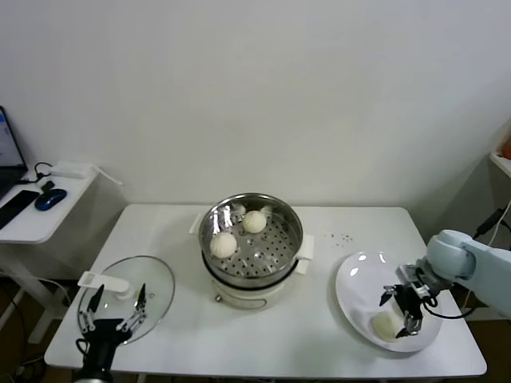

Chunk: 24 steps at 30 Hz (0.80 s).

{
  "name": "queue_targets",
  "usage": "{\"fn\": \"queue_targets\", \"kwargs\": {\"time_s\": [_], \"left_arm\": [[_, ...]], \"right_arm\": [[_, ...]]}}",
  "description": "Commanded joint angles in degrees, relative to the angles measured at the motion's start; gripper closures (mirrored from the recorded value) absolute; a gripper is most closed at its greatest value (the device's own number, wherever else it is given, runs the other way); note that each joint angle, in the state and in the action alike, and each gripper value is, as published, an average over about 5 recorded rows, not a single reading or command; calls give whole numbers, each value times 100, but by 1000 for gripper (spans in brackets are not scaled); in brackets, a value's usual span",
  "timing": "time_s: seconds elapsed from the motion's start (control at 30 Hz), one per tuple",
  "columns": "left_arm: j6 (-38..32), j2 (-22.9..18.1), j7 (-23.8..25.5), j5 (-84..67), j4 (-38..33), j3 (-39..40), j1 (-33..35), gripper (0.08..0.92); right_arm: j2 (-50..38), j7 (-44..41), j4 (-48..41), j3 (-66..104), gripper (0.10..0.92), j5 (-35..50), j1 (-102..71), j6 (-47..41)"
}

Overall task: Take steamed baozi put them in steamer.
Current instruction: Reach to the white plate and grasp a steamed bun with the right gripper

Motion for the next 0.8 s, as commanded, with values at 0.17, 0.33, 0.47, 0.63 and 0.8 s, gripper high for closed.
{"fn": "queue_targets", "kwargs": {"time_s": [0.17,0.33,0.47,0.63,0.8], "left_arm": [[4,-9,-3,-5,55,24,-23,177],[9,-11,-6,-6,67,23,-42,177],[16,-10,-8,-4,64,23,-51,177],[15,-8,-11,-4,67,20,-48,177],[13,-12,-14,-4,62,21,-42,177]], "right_arm": [[196,31,-183,2,203,-96,-143,-32],[207,0,-216,3,203,-131,-155,-23],[227,-20,-223,9,203,-127,-155,-27],[239,-34,-224,13,232,-120,-155,-31],[224,-38,-202,15,354,-109,-153,-34]]}}
